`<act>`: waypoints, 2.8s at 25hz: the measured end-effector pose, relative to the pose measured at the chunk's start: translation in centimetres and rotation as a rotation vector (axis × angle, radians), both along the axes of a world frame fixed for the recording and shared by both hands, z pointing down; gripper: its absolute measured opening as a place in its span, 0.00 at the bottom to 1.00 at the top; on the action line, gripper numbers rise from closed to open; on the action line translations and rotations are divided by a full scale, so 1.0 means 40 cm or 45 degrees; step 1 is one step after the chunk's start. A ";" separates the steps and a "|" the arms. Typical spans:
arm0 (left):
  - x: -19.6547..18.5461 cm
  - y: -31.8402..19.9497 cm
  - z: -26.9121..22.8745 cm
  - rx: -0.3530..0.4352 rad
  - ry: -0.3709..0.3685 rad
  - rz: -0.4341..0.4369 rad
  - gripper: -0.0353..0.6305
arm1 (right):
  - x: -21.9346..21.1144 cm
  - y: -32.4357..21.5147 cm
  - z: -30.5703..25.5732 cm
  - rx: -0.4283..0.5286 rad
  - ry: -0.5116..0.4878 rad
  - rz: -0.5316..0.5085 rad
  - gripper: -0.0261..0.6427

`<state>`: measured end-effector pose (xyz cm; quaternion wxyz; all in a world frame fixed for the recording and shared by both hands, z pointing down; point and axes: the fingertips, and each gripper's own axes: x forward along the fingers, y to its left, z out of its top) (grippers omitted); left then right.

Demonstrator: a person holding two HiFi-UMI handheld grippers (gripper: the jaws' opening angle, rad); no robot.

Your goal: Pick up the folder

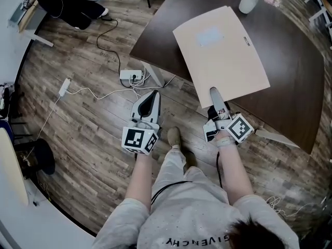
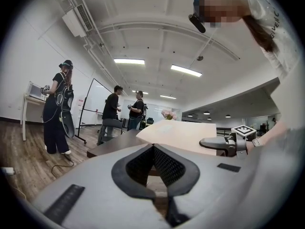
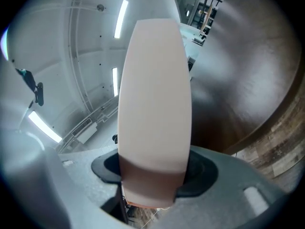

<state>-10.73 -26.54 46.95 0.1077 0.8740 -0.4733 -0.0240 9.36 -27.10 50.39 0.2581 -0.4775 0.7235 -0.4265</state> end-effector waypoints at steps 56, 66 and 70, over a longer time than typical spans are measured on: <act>0.085 0.154 -0.370 0.187 -0.038 -0.051 0.05 | 0.303 0.244 -0.464 0.474 0.877 0.176 0.44; 0.091 0.170 -0.381 0.205 -0.061 -0.092 0.05 | 0.315 0.273 -0.465 0.495 0.949 0.178 0.44; 0.093 0.182 -0.390 0.202 -0.060 -0.093 0.05 | 0.322 0.284 -0.477 0.499 0.948 0.190 0.44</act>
